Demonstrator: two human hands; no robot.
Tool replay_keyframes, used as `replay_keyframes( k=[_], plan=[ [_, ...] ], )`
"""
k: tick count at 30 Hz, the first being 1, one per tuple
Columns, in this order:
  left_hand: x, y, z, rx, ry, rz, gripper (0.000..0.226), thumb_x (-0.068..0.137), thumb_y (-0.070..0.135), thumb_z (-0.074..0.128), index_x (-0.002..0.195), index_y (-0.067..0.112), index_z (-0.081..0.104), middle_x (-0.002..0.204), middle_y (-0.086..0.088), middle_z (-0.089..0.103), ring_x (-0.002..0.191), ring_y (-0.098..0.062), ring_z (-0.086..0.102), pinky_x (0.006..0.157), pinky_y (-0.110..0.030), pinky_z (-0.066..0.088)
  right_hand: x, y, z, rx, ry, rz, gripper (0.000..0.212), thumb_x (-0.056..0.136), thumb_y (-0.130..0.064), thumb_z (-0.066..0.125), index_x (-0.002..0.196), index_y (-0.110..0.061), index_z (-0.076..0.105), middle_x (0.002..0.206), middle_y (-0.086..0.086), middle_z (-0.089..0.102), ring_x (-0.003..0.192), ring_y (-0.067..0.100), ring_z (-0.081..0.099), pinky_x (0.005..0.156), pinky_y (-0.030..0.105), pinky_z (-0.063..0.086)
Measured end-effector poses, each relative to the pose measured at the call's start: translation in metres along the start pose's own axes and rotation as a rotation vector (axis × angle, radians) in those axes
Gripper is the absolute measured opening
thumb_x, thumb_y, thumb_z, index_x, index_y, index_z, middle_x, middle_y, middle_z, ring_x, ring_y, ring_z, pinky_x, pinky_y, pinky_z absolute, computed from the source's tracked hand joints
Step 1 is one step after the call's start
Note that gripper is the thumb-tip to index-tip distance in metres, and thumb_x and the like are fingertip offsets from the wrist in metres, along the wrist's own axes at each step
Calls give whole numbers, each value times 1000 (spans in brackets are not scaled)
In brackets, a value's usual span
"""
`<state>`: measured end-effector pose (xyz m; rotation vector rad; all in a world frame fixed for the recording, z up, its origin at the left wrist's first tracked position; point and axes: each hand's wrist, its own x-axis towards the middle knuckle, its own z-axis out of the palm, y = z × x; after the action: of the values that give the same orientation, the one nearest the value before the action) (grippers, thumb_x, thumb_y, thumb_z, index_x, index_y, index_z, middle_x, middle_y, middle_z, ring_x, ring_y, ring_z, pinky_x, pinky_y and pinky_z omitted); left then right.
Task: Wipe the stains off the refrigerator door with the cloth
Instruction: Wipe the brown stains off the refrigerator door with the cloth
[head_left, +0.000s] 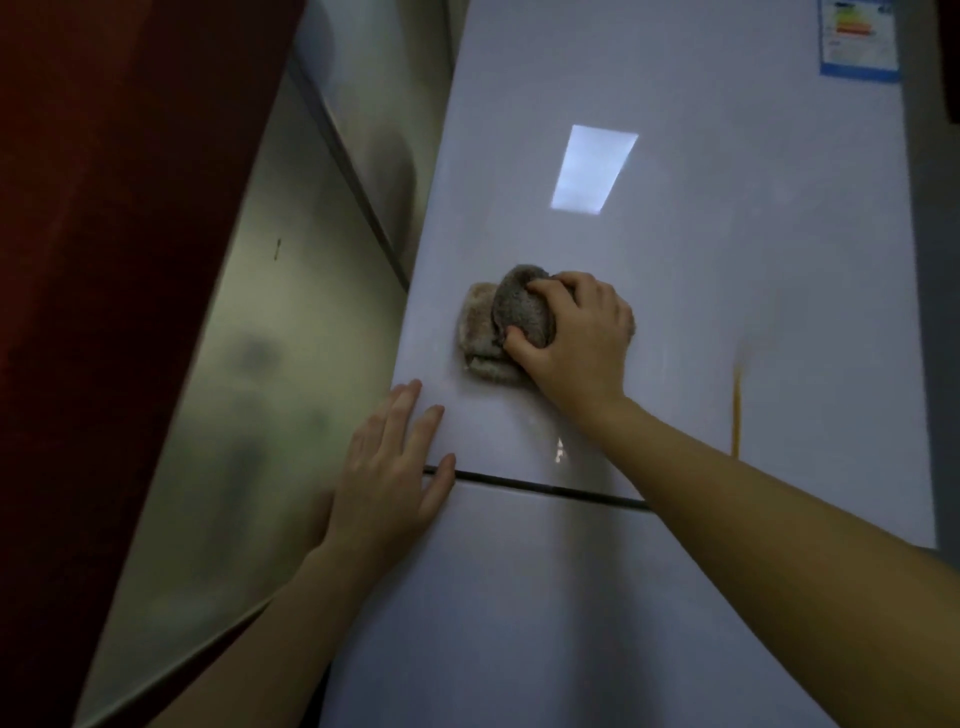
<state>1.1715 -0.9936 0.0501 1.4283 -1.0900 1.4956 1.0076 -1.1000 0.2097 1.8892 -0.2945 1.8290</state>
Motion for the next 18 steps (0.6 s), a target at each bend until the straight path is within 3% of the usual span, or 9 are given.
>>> replay_keyframes(
  k=[5,11,18],
  plan=[
    [-5,-3,6,-19,21,13,55,95,42,46,140,11,55,156,-16,41,144,-32,41,108,-39,40,17,-25,19,6,-31,-76,53,81,-55,65,126,-26,65,126,1,59,118,25,52,105,42,31],
    [-6,0,10,-84,55,-13,55,95,40,48,142,12,53,157,-14,41,145,-31,40,112,-43,41,-7,-4,7,15,-83,-262,57,79,-54,69,128,-25,66,130,1,59,121,24,52,107,42,32],
    [-6,6,9,-164,58,-89,49,93,37,48,135,14,58,154,-11,45,141,-30,44,110,-43,43,37,-26,21,-16,-20,28,56,84,-55,65,131,-26,60,128,4,55,120,27,48,105,43,32]
  ],
)
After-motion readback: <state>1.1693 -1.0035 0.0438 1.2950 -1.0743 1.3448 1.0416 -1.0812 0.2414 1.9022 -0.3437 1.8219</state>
